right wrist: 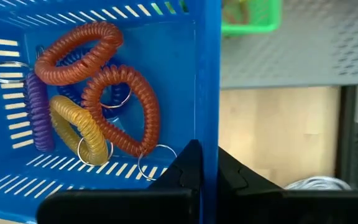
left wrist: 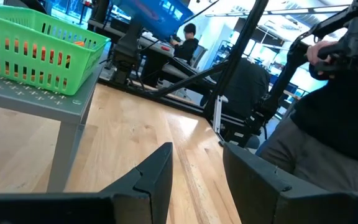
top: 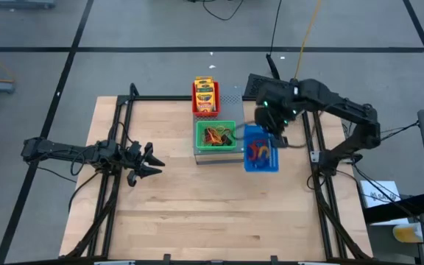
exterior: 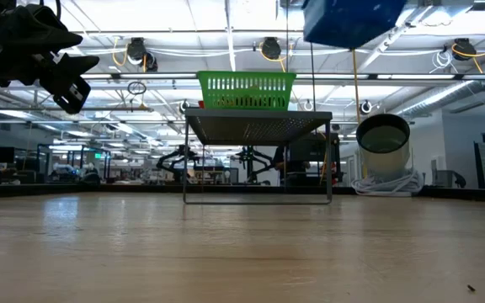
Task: Pick & Place Office Desk Supplies
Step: Put the blue bin on the shelf
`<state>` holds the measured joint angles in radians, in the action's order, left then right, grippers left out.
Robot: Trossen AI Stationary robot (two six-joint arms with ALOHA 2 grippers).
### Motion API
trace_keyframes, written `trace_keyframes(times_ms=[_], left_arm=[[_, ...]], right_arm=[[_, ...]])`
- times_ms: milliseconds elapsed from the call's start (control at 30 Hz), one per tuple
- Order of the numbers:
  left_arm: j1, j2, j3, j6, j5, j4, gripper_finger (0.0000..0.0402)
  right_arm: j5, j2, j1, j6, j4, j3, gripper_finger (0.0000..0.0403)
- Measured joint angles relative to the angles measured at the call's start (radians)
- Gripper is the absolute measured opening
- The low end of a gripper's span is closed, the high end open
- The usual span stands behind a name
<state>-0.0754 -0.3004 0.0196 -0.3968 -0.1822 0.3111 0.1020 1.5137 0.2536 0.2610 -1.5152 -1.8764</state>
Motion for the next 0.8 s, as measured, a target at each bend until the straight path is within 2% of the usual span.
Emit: trace_keyframes(times_ms=[400,800], left_arm=[[0.000,0.000,0.000,-0.001,0.000,0.000,0.0150],[0.000,0.000,0.000,-0.001,0.000,0.000,0.0150]], right_arm=[[-0.028,0.208,0.250,0.099,0.052,-0.207,0.0000],[-0.048,0.333,0.411,0.155,0.148,-0.323,0.0000]])
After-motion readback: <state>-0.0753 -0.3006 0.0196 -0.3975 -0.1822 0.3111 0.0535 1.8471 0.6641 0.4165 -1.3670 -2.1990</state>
